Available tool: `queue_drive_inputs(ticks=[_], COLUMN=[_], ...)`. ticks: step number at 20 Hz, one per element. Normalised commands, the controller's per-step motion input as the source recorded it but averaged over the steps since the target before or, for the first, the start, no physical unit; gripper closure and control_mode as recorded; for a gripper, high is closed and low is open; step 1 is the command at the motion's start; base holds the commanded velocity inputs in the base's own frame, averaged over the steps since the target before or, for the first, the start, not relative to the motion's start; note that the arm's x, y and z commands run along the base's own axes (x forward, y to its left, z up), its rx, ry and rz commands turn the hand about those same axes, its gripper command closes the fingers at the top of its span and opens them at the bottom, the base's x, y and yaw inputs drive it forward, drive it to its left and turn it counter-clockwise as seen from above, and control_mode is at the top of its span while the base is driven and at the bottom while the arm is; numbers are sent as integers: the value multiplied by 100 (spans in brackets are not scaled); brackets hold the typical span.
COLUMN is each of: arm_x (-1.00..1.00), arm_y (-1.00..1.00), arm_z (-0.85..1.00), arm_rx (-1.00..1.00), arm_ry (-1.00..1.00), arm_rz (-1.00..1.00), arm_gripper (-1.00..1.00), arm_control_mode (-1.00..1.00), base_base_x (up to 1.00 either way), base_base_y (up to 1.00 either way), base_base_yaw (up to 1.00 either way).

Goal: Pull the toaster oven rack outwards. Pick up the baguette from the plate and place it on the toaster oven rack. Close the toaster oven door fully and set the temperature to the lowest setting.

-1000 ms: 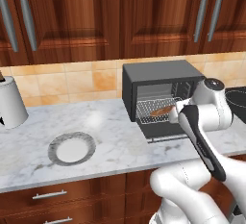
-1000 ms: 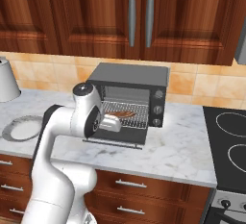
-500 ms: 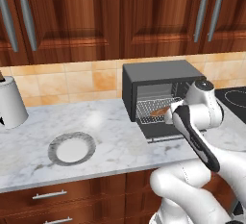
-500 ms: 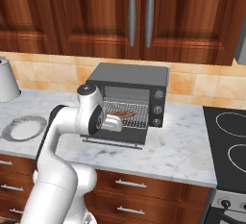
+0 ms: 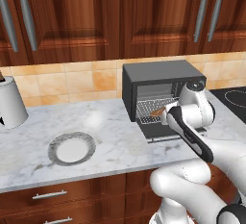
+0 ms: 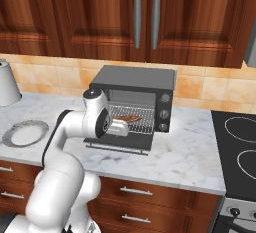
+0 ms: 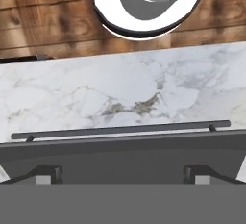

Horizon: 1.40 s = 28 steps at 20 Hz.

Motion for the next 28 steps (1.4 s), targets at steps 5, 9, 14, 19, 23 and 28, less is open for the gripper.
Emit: queue_drive_inputs(ticks=[5, 9, 14, 19, 23, 28], arm_x=[16, 16, 19, 19, 15, 7], arm_y=[0, 0, 2, 0, 0, 0], arm_z=[-15, -17, -21, -19, -19, -20], arm_rx=[-2, -3, -4, -3, -3, -1], arm_ry=[0, 0, 0, 0, 0, 0], arm_rz=[0, 0, 0, 0, 0, 0], arm_gripper=[-100, -100, -100, -100, -100, -100], arm_control_mode=[-100, -100, -100, -100, -100, -100], base_base_x=[0, 0, 0, 0, 0, 0], base_base_y=[0, 0, 0, 0, 0, 0], base_base_yaw=[0, 0, 0, 0, 0, 0])
